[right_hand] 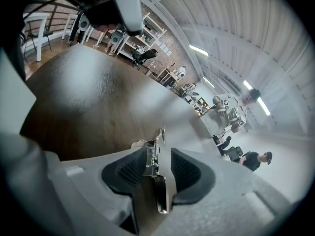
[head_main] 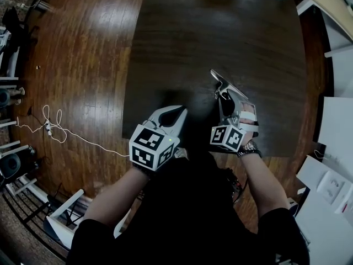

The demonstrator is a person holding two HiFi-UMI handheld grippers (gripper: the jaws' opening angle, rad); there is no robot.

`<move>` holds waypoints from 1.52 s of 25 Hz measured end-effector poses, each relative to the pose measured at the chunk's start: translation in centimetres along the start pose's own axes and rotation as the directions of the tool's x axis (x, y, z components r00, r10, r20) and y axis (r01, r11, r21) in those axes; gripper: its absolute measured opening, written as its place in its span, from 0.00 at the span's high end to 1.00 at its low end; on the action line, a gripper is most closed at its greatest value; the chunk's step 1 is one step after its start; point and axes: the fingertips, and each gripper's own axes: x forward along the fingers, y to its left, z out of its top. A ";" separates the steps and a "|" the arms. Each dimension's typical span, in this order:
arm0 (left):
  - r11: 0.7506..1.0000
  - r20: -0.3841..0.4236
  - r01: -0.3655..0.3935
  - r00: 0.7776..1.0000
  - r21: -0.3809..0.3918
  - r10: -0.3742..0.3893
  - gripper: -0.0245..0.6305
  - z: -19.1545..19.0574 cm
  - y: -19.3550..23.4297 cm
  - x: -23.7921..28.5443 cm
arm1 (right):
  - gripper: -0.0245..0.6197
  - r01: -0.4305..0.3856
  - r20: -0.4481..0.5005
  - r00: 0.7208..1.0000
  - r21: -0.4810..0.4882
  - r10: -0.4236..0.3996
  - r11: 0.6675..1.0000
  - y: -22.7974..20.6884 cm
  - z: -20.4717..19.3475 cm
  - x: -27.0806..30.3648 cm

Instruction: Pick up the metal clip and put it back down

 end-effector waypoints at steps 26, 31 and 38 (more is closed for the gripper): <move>0.980 0.148 0.118 0.979 0.158 -0.142 0.94 -0.7 -9.7 -9.7 | 0.97 0.087 0.086 0.989 0.344 -0.123 0.935 -0.2 6.8 -19.3; 0.975 0.167 0.137 0.972 0.176 -0.166 0.94 -0.8 -13.0 -11.0 | 0.97 -0.005 0.136 0.988 0.516 -0.076 0.857 -0.5 7.5 -23.3; 0.972 0.189 0.129 0.968 0.194 -0.166 0.94 -1.1 -16.5 -12.3 | 0.97 -0.127 0.239 0.970 0.671 -0.051 0.731 -0.9 8.1 -27.7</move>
